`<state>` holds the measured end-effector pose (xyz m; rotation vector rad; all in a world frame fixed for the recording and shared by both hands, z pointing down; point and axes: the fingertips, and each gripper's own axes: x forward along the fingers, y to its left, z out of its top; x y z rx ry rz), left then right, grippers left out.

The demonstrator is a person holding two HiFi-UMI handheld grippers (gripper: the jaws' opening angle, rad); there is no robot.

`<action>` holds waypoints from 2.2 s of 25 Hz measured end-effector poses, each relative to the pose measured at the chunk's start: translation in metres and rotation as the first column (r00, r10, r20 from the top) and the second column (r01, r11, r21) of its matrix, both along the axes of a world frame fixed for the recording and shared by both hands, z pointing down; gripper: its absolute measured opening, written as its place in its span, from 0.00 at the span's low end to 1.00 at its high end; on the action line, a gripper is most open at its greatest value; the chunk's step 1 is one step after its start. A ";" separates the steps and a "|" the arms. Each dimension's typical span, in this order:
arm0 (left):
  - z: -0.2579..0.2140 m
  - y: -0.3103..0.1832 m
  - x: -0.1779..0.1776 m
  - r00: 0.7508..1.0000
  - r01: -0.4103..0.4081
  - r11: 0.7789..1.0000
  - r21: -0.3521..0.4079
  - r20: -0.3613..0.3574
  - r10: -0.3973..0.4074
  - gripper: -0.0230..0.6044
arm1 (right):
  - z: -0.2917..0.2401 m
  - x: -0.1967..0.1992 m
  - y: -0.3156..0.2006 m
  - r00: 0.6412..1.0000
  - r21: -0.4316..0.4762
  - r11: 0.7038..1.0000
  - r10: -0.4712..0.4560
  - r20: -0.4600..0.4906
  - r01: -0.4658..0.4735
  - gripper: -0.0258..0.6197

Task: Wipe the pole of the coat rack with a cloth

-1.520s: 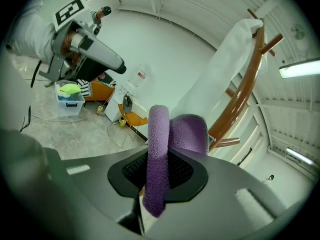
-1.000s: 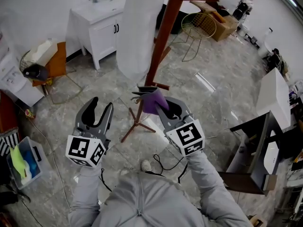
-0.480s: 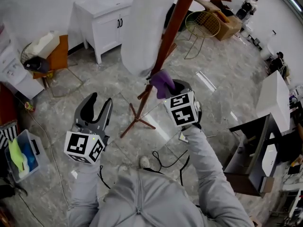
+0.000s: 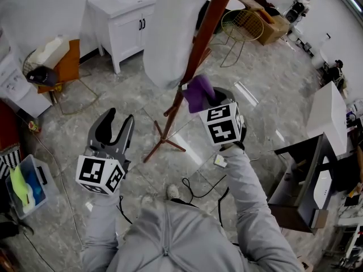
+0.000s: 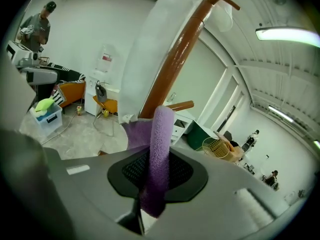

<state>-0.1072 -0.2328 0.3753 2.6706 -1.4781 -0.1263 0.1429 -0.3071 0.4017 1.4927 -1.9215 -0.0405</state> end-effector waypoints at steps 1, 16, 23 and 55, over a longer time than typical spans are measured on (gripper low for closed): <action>0.000 0.000 0.000 1.000 -0.002 1.000 0.001 0.000 0.002 0.40 | -0.002 0.002 0.000 1.000 0.002 1.000 0.006 0.003 -0.006 0.12; -0.003 -0.002 0.012 1.000 -0.024 1.000 0.009 0.008 0.024 0.40 | -0.018 0.044 -0.001 0.995 0.033 0.995 0.091 0.051 -0.093 0.12; -0.002 -0.003 0.017 0.999 -0.032 0.999 0.006 0.015 0.032 0.40 | -0.018 0.069 0.001 0.988 0.048 0.989 0.136 0.069 -0.140 0.12; 0.006 0.008 0.005 0.999 -0.013 1.000 -0.021 0.046 0.014 0.40 | 0.069 -0.013 0.079 0.997 0.073 0.996 -0.052 0.052 0.048 0.12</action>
